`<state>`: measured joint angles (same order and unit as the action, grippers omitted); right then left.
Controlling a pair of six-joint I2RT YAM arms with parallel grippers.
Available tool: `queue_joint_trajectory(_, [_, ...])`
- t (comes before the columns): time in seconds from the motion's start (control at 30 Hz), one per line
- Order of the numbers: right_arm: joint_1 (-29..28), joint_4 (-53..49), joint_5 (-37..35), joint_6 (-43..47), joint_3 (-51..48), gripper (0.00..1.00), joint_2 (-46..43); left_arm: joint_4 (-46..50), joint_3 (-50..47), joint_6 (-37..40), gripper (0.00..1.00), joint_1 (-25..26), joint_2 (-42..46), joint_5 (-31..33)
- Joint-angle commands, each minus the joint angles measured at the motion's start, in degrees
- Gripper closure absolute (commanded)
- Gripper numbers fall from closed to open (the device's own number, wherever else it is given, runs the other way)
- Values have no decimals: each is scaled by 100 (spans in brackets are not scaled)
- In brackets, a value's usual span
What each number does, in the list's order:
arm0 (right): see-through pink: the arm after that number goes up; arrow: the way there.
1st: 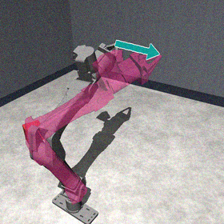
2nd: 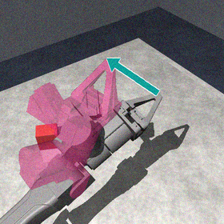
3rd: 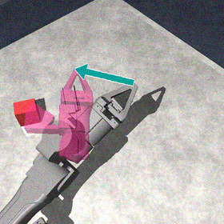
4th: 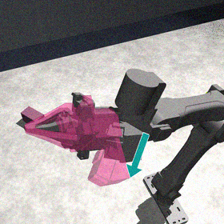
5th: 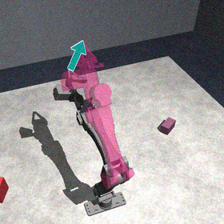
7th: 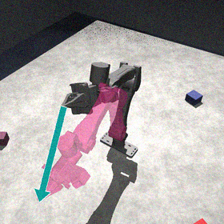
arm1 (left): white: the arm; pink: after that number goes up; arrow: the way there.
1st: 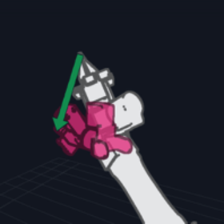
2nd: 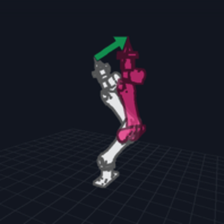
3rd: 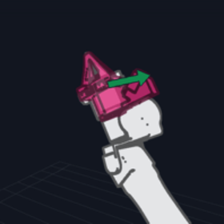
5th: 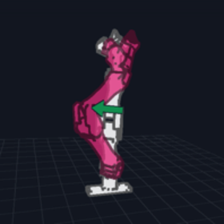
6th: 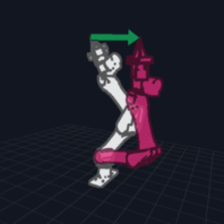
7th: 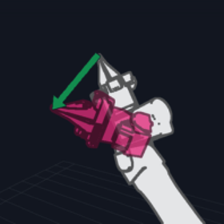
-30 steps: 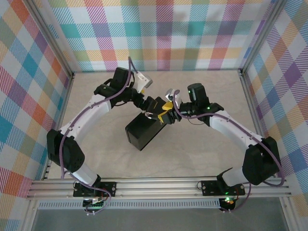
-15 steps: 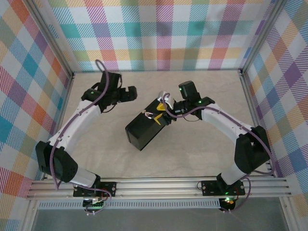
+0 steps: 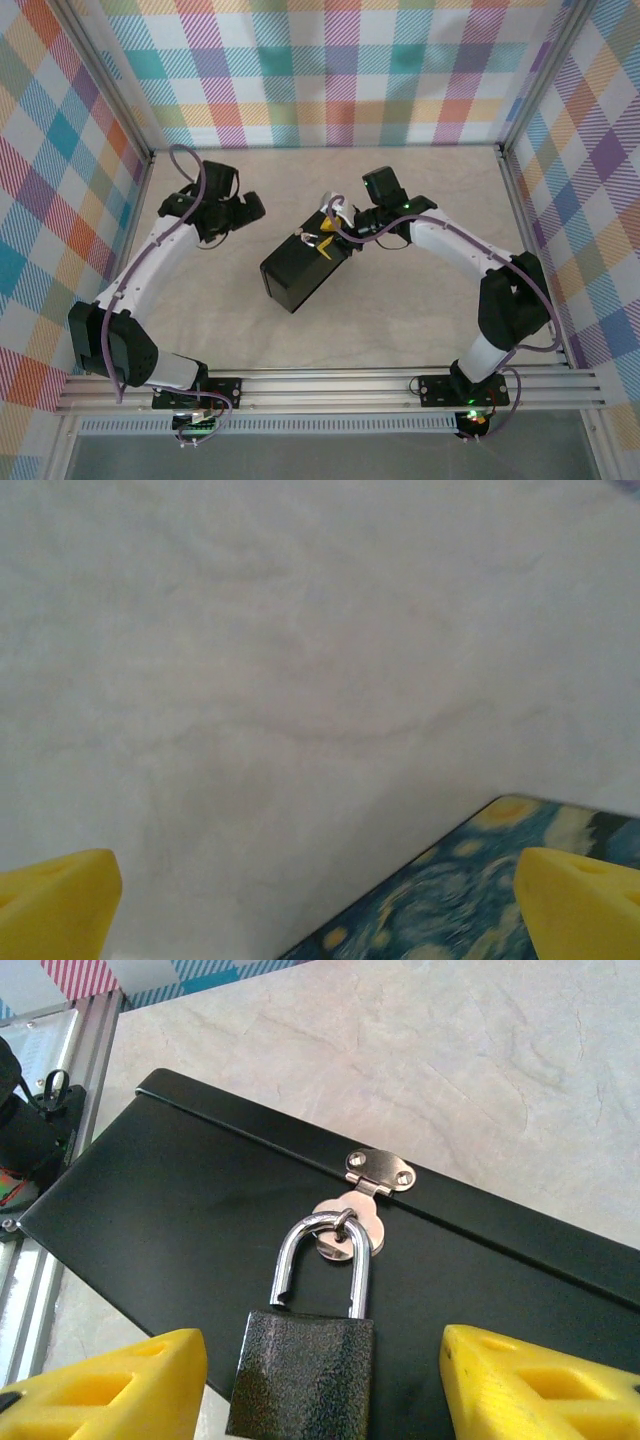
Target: Unlock the padlock with the key
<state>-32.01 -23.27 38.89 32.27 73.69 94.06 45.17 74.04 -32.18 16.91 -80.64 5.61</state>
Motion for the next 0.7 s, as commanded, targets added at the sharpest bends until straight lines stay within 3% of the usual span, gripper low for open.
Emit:
queue_joint_trajectory(0.0, [-102,-224,-98,269,154,40,121,379,-256,-130,0,145,371,-123])
queue_joint_trajectory(0.3, [-257,-296,-601,418,41,44,77,457,-331,-58,0,383,618,-558])
queue_joint_trajectory(0.57, [-377,-486,-969,246,155,67,247,414,-279,74,0,648,510,-750])
queue_joint_trajectory(0.67, [-376,-485,-876,-8,179,71,145,481,-255,123,0,747,469,-738])
